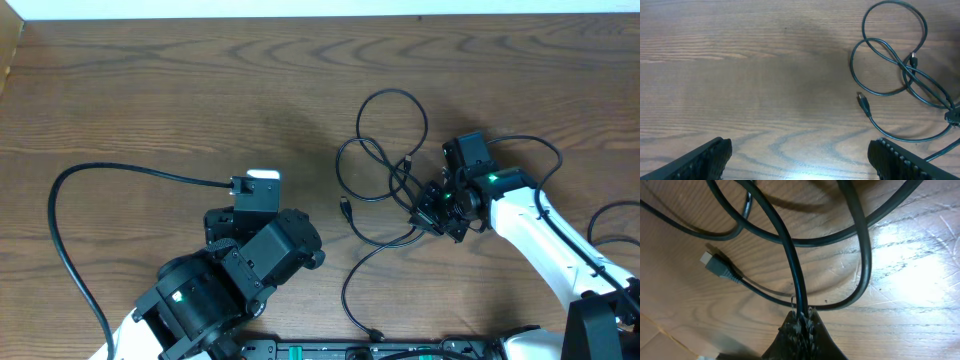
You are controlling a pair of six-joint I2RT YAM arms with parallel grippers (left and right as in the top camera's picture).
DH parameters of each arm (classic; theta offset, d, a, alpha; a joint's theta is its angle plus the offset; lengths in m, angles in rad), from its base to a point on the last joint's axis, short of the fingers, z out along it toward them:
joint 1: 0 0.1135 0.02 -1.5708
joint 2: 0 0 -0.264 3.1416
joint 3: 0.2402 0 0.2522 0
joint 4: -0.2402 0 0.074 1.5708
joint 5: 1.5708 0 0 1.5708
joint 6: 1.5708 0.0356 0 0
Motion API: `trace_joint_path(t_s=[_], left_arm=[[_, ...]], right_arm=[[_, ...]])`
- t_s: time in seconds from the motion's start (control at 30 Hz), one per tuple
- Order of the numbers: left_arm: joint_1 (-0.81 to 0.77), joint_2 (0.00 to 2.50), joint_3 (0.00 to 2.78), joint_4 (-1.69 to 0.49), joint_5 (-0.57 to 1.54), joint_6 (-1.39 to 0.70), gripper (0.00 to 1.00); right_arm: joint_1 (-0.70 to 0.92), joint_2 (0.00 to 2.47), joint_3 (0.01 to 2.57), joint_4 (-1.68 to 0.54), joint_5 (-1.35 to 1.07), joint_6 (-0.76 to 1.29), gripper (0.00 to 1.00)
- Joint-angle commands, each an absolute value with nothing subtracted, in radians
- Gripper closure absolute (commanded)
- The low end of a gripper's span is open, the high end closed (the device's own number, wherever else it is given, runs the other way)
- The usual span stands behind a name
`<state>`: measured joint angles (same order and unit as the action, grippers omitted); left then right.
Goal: Untangle cables
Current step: 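Grasp a cable strand with the right gripper and lift it up-right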
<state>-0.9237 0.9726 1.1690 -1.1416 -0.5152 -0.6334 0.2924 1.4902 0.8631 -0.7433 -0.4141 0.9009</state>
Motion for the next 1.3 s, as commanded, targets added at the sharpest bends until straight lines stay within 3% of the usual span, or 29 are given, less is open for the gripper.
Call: trace_joint_path(t_s=[0.0,0.43,0.83,1.27], left_arm=[[-0.92,0.966,1.195,-1.144,-0.532,-0.653,0.09],[-0.92,0.966,1.195,-1.144,-0.532,-0.653,0.09],[-0.92,0.966,1.195,-1.144,-0.532,-0.653,0.09],[-0.92,0.966,1.195,-1.144,-0.532,-0.653,0.09]], right_arm=[[0.303,1.444,0.91,-0.747,-0.402,0.851,0.98],[0.303,1.265,1.308,-0.778,-0.391,0.81,0.98],[0.303,1.256,1.695,-0.733,-0.338,0.967,0.99],[0.303,1.249,1.826,-0.427,-0.316,1.061,0.98]])
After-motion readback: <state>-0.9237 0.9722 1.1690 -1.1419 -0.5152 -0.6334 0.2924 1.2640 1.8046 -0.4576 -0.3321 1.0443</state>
